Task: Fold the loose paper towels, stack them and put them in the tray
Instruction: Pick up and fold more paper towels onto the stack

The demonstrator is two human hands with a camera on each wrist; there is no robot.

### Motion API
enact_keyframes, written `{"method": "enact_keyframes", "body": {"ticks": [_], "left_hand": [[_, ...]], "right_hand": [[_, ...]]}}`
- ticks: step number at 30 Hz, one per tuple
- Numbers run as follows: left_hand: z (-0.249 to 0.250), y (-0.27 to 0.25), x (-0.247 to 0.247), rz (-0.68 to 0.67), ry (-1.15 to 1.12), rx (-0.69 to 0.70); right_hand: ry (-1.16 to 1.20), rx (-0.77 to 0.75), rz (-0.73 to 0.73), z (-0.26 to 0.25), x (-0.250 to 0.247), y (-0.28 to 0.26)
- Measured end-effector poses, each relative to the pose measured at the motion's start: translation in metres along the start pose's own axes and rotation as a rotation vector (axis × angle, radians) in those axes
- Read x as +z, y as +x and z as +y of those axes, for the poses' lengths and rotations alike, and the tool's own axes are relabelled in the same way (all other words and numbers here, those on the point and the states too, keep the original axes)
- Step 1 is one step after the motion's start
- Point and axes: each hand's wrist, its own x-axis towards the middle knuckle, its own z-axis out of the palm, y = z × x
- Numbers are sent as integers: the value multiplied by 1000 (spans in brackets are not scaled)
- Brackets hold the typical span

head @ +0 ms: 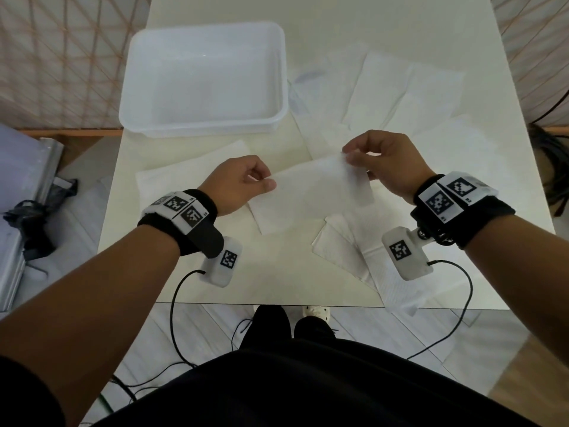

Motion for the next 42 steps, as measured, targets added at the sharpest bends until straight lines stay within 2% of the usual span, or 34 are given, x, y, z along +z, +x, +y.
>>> {"method": "enact_keyframes", "body": {"ticks": [5,8,16,21,26,28,33,42], "left_hand": [[-12,-11,-1,125,-324,-100],[-17,-13,1,184,-398,-138],[-25,-17,4,171,-498,-221],[-21,-21,0,205,-532,-214],[-13,-19,-11,143,-668,-195],[-14,-18,-11,132,-597,-181],[-28,-14,10,144,-103,-94],[-30,-20,22,215,210,14]], "right_hand": [[10,84,10,9,7,0],[5,127,7,11,9,-1],[-20,171,74,14,8,0],[20,175,50,9,9,-6],[75,172,-20,-5,-1,-9],[21,187,-13,-4,-3,-7],[-235,226,-9,14,3,-6],[-590,58,90,25,18,-10]]}}
